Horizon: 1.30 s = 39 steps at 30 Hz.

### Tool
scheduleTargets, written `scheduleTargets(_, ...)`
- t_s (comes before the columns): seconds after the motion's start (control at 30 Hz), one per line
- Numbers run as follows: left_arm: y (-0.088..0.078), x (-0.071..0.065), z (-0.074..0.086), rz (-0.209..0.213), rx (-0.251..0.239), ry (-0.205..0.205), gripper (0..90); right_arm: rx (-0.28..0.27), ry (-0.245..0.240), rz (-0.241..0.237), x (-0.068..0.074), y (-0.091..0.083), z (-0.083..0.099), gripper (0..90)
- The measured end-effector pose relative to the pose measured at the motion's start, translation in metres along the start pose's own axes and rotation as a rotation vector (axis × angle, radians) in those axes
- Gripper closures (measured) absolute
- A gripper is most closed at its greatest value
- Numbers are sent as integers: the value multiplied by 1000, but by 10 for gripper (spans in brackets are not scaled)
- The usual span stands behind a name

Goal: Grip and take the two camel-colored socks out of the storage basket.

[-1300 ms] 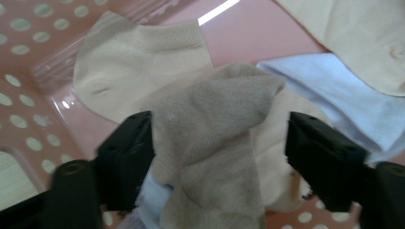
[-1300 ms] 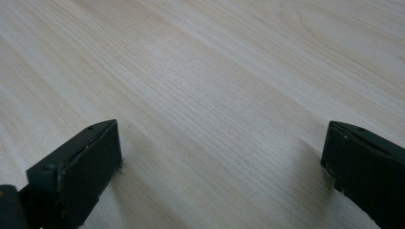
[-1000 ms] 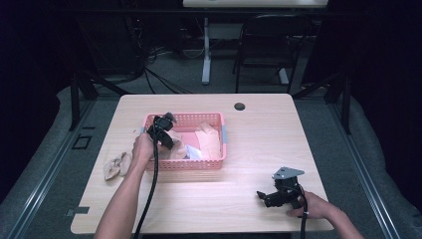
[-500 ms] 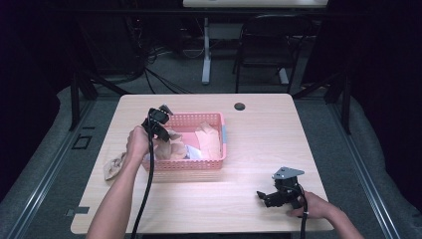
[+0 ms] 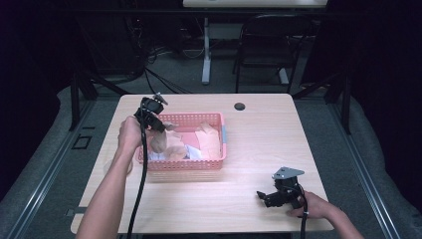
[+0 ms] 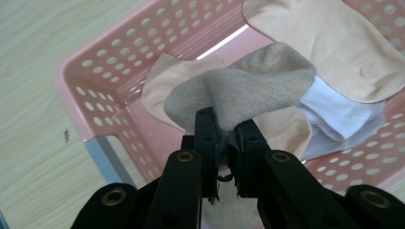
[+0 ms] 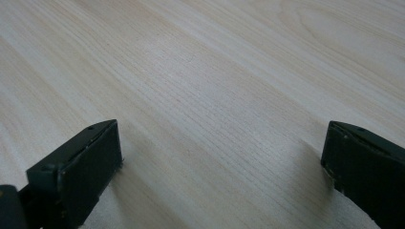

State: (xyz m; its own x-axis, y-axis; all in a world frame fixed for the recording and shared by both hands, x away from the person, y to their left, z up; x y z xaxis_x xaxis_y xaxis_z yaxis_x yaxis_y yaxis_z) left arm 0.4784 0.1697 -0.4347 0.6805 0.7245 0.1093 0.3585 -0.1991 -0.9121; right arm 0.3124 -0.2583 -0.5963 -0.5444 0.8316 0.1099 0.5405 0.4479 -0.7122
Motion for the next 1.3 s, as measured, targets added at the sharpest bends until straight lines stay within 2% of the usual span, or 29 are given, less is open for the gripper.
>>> scheduleTargets(0.03, -7, 0, -1, -7, -15, -1, 826, -3, 3, 0, 0, 0, 0, 0)
scheduleTargets(0.33, -33, 4, -4, -33, -30, 15, 827, 1, -1, -1, 0, 0, 0, 0)
scheduleTargets(0.43, -47, 6, -3, -40, -46, 13, 827, 0, -1, -1, 0, 0, 0, 0)
scheduleTargets(0.63, -62, 10, 1, -57, -62, 9, 827, 1, -1, -1, 0, 0, 0, 0)
scheduleTargets(0.73, -64, 13, 4, -59, -63, 5, 827, 1, -1, -1, 0, 0, 0, 0)
scheduleTargets(1.0, -78, 26, 21, -78, -65, -25, 827, 1, -1, -1, 0, 0, 0, 0)
scheduleTargets(1.03, -81, 31, 28, -84, -62, -36, 826, 1, -1, -1, 0, 0, 0, 0)
scheduleTargets(1.13, -85, 36, 36, -89, -56, -47, 826, 1, -1, -1, 0, 0, 0, 0)
scheduleTargets(1.23, -90, 46, 53, -99, -58, -84, 826, 2, -1, -1, 0, 0, 0, 0)
scheduleTargets(1.3, -91, 48, 58, -102, -58, -94, 826, 1, -1, 0, 0, 0, 0, 0)
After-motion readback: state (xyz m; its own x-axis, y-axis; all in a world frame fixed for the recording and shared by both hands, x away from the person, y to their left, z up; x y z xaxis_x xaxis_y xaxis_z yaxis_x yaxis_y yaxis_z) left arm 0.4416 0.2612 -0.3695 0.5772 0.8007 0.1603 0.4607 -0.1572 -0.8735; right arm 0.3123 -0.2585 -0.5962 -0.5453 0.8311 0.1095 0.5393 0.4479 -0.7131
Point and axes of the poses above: each handheld gripper's, and its own axes: y roughly forward along the jaws, z roughly out of its underside, x roughly to its left, the point moved 1 cm from there along y, roughly forward along the jaws, and after that the axes turned 9 degrees about y, right-handed, at the moved point
